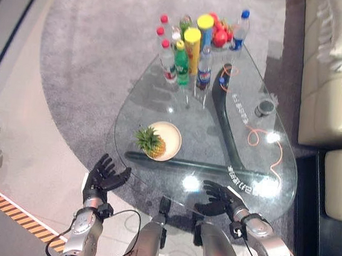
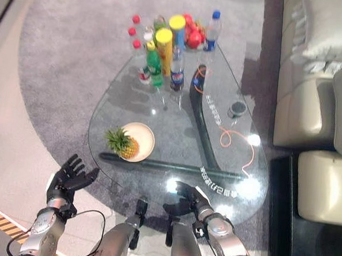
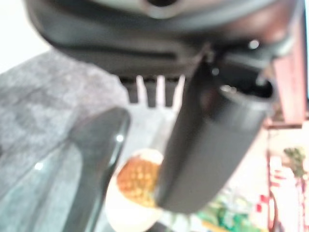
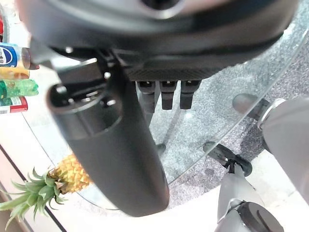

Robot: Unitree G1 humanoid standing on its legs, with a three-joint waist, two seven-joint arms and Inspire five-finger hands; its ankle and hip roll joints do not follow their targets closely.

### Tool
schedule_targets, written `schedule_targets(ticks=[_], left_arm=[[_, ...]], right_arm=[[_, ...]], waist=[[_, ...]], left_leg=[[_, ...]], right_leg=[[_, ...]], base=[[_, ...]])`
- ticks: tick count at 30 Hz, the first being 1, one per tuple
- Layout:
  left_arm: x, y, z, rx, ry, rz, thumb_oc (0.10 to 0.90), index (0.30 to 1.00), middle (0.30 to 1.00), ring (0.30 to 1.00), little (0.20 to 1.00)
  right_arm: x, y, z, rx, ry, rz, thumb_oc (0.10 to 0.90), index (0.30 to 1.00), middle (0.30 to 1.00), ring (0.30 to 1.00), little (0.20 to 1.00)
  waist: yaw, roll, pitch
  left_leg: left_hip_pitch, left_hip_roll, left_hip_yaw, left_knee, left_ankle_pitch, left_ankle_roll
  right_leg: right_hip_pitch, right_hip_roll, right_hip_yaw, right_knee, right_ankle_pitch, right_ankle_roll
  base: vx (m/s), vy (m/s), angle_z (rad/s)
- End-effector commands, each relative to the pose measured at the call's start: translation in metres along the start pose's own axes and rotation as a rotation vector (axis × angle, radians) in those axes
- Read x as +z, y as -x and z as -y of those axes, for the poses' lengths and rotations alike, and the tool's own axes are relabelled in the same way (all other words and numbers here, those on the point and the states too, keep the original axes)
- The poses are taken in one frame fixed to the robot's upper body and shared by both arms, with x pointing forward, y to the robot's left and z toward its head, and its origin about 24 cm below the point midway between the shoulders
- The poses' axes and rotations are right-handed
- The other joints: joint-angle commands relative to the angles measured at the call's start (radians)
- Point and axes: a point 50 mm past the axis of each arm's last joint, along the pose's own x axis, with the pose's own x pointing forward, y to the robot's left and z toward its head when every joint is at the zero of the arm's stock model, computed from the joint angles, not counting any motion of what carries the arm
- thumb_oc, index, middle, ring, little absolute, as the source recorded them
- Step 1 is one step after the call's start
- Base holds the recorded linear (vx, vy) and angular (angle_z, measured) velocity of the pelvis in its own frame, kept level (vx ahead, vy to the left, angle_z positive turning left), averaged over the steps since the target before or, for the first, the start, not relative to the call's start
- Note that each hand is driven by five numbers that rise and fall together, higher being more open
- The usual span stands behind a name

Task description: Pick up the fruit to the plate

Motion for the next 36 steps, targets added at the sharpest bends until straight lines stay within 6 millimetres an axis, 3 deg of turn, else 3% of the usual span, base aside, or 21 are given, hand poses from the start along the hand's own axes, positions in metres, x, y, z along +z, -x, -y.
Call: schedule_targets(ticks=[1, 4, 5, 8, 9, 13, 24, 31, 36], left_arm=[[0.009, 0.004, -0.021, 0.011, -0.032, 0.033, 0.8, 0.9, 0.9, 0.9, 0.9], [-0.019, 0.011, -0.017, -0.001, 0.005, -0.1, 0.8, 0.9, 0.9, 0.9, 0.9], [-0.039, 0.017, -0.015, -0.011, 0.027, -0.201, 0.8, 0.9, 0.9, 0.9, 0.9], [-0.06, 0.025, -0.014, -0.012, 0.064, -0.312, 0.8, 0.9, 0.9, 0.9, 0.9], [-0.077, 0.032, -0.016, -0.001, 0.08, -0.407, 0.8, 0.9, 0.9, 0.9, 0.9], [-0.105, 0.045, -0.024, 0.035, 0.116, -0.589, 0.8, 0.9, 0.9, 0.9, 0.9], [-0.143, 0.076, -0.037, 0.11, 0.149, -0.887, 0.8, 0.9, 0.9, 0.9, 0.9], [-0.148, 0.083, -0.042, 0.16, 0.149, -0.951, 0.8, 0.9, 0.9, 0.9, 0.9], [-0.15, 0.085, -0.039, 0.151, 0.164, -0.945, 0.8, 0.9, 0.9, 0.9, 0.9]], right_arm=[[-0.001, 0.003, -0.021, 0.013, -0.078, 0.069, 0.8, 0.9, 0.9, 0.9, 0.9], [-0.021, 0.004, -0.023, -0.024, -0.131, -0.011, 0.8, 0.9, 0.9, 0.9, 0.9], [-0.035, 0.004, -0.024, -0.05, -0.161, -0.07, 0.8, 0.9, 0.9, 0.9, 0.9], [-0.052, 0.004, -0.024, -0.083, -0.194, -0.139, 0.8, 0.9, 0.9, 0.9, 0.9], [-0.066, 0.004, -0.021, -0.111, -0.22, -0.193, 0.8, 0.9, 0.9, 0.9, 0.9], [-0.089, 0.004, -0.019, -0.167, -0.279, -0.294, 0.8, 0.9, 0.9, 0.9, 0.9], [-0.153, 0.027, -0.022, -0.267, -0.394, -0.584, 0.8, 0.9, 0.9, 0.9, 0.9], [-0.182, 0.048, -0.032, -0.302, -0.544, -0.71, 0.8, 0.9, 0.9, 0.9, 0.9], [-0.186, 0.052, -0.033, -0.315, -0.569, -0.726, 0.8, 0.9, 0.9, 0.9, 0.9]], waist=[[0.004, -0.098, -0.102], [0.006, -0.103, -0.144], [0.007, -0.105, -0.169], [0.008, -0.106, -0.194], [0.009, -0.105, -0.212], [0.002, -0.106, -0.245], [-0.017, -0.107, -0.309], [-0.033, -0.102, -0.332], [-0.034, -0.099, -0.335]], left_leg=[[0.043, -0.067, -0.021, -0.02, -0.026, 0.009], [0.074, -0.063, -0.016, -0.031, -0.031, 0.011], [0.092, -0.06, -0.01, -0.038, -0.035, 0.012], [0.113, -0.057, -0.006, -0.047, -0.038, 0.015], [0.132, -0.054, -0.003, -0.057, -0.043, 0.018], [0.168, -0.047, 0.009, -0.076, -0.052, 0.022], [0.222, -0.032, 0.06, -0.09, -0.087, 0.032], [0.243, -0.03, 0.078, -0.1, -0.101, 0.036], [0.247, -0.03, 0.077, -0.102, -0.104, 0.037]], right_leg=[[0.151, -0.048, 0.009, -0.243, 0.115, 0.073], [0.187, -0.052, 0.002, -0.266, 0.125, 0.08], [0.205, -0.055, -0.003, -0.276, 0.13, 0.084], [0.228, -0.057, -0.008, -0.287, 0.133, 0.088], [0.245, -0.057, -0.011, -0.296, 0.132, 0.09], [0.274, -0.054, -0.006, -0.313, 0.133, 0.095], [0.309, -0.063, 0.01, -0.337, 0.138, 0.107], [0.315, -0.069, 0.021, -0.338, 0.137, 0.112], [0.316, -0.071, 0.023, -0.338, 0.136, 0.113]], base=[[0.01, 0.016, 0.17], [0.06, 0.016, 0.11], [0.07, 0.003, 0.06], [0.06, -0.001, 0.04], [0.06, -0.005, 0.02], [0.06, -0.01, 0.01], [0.05, 0.007, -0.02], [0.05, 0.018, -0.11], [0.02, 0.015, -0.09]])
